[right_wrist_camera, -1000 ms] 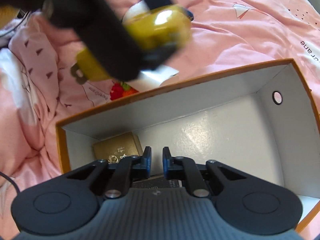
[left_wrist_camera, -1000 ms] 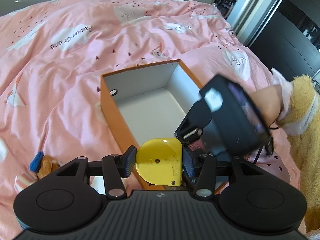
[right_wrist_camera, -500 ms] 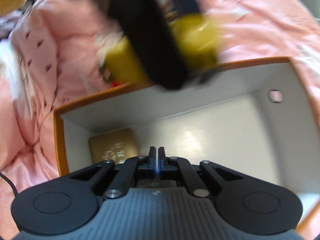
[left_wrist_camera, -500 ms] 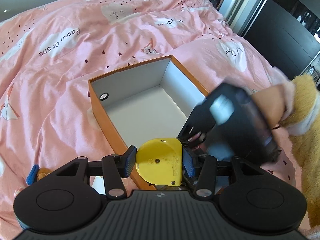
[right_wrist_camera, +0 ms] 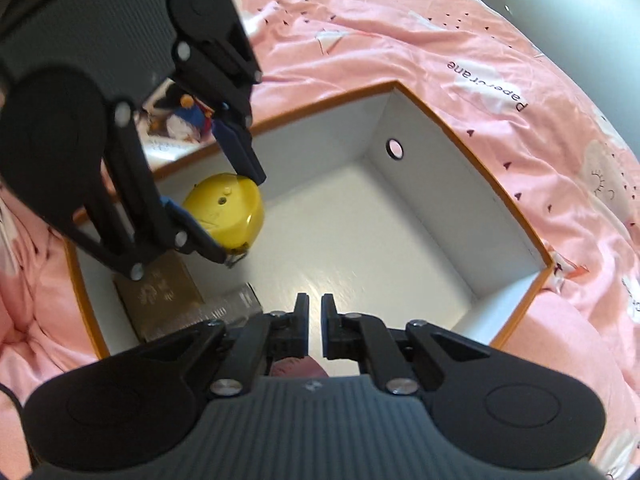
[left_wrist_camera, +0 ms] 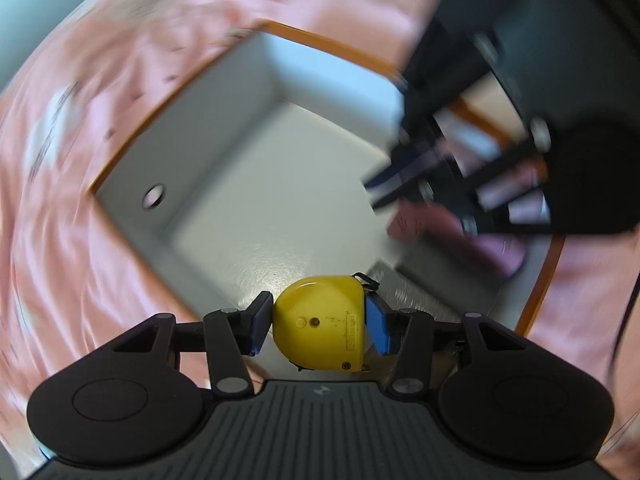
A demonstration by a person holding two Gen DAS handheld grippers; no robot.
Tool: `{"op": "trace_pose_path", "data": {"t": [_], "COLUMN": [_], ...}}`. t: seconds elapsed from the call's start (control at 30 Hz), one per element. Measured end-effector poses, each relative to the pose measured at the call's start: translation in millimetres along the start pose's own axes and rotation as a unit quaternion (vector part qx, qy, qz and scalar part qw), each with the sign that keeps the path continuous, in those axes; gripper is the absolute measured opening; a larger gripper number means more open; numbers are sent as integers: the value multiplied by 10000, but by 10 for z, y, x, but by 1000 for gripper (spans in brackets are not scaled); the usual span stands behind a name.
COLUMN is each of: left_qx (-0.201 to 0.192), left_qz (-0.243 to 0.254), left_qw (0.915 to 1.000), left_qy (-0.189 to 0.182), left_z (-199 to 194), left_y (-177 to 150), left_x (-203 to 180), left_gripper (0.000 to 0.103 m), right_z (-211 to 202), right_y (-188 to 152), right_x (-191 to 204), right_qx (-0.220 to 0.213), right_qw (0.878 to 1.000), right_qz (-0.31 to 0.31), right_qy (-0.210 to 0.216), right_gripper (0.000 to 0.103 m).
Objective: Organize objects
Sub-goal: 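Lower the tape measure into the box and open the left tool while the right withdraws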
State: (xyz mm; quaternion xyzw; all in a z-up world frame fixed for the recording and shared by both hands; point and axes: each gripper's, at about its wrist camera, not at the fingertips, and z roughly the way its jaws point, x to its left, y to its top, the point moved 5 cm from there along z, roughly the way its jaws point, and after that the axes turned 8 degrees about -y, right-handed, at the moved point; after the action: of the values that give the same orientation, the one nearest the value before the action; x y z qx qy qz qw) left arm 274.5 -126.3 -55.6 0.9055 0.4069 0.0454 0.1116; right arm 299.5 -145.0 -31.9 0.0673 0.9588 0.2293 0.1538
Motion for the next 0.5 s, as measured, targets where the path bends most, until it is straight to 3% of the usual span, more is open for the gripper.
{"op": "trace_pose_path", "data": {"t": [0.1, 0.2, 0.33, 0.5], "left_qx": [490, 1016, 1361, 1524], "left_qz": [928, 1311, 1458, 1413], "left_qw": [9943, 9860, 9793, 9770], "left_qy": [-206, -160, -332, -483], "left_z": [176, 355, 532, 699], "left_y": [-18, -39, -51, -101], "left_x": [-134, -124, -94, -46], "left_gripper": [57, 57, 57, 57], "right_z": [13, 24, 51, 81], "right_y": [-93, -107, -103, -120], "right_x": [-46, -49, 44, 77], "right_qx": [44, -2, -92, -116], "right_qw": [10000, 9999, 10000, 9999], "right_qz": [77, 131, 20, -14], "right_qy": [-28, 6, 3, 5], "right_gripper": [7, 7, 7, 7]}}
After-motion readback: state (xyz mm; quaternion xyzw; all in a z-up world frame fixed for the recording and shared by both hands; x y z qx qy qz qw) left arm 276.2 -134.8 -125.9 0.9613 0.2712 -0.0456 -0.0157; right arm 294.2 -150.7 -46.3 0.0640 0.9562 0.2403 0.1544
